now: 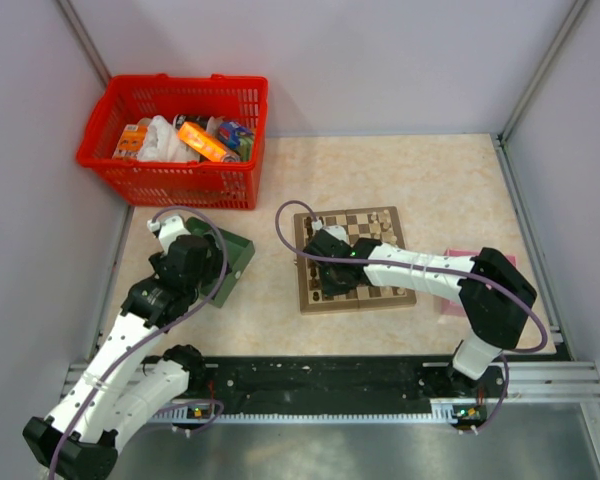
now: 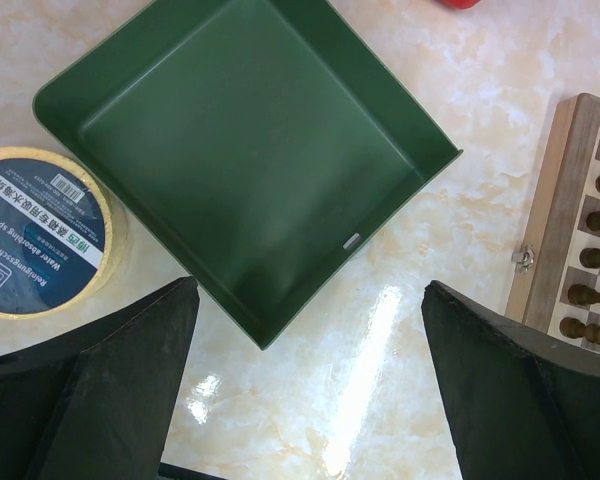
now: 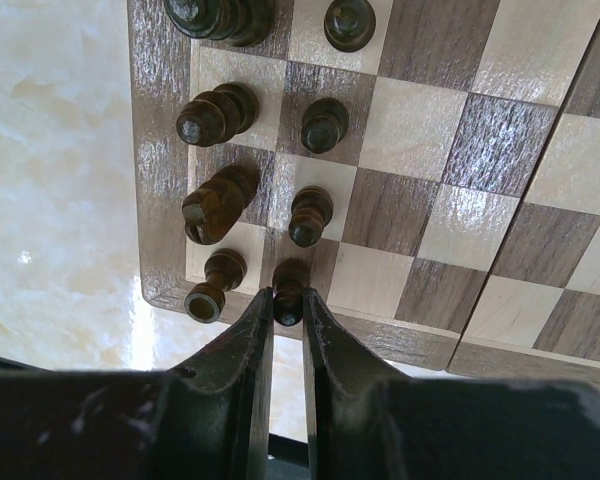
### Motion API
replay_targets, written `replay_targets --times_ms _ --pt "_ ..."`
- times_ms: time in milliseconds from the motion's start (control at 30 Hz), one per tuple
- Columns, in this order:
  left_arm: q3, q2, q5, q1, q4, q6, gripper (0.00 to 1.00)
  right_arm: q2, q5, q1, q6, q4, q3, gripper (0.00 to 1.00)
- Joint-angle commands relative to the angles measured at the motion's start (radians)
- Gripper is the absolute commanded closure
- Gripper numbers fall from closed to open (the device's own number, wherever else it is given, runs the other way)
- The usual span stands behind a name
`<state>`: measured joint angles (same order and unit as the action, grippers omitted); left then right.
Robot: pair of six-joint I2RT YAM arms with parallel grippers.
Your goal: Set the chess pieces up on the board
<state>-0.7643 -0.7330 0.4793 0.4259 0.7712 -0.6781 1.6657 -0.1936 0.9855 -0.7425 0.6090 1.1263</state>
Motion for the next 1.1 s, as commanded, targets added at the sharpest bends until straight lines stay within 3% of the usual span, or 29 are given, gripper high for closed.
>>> replay_targets --times_ms 0,433,700,833,967,1000,1067 --pt "0.005 0.015 0.012 -0.004 -0.013 -0.006 0.01 -0.006 -0.007 0.012 -0.017 -0.032 -0.006 0.84" --pt "0.008 0.011 0.007 -0.004 -0.016 -0.014 0.01 -0.079 -0.020 0.013 -0.011 -0.003 0.003 0.62" --pt "0.003 -0.008 0.018 -0.004 -0.015 -0.026 0.01 -0.297 -0.260 -0.004 -0.012 0.153 0.009 0.18" --pt "-0.010 -0.038 0.035 -0.004 -0.006 -0.044 0.01 -0.441 -0.304 -0.141 -0.014 0.179 -0.037 0.13" --pt "-0.035 -0.074 0.045 -0.004 0.008 -0.058 0.01 -0.584 -0.228 -0.423 0.012 0.164 -0.111 0.11" --pt "-0.036 -0.080 0.041 -0.006 0.001 -0.060 0.01 -0.613 -0.227 -0.479 0.012 0.158 -0.124 0.04" --pt "-0.035 -0.085 0.028 -0.004 -0.024 -0.055 0.01 -0.668 -0.230 -0.583 0.003 0.135 -0.166 0.01"
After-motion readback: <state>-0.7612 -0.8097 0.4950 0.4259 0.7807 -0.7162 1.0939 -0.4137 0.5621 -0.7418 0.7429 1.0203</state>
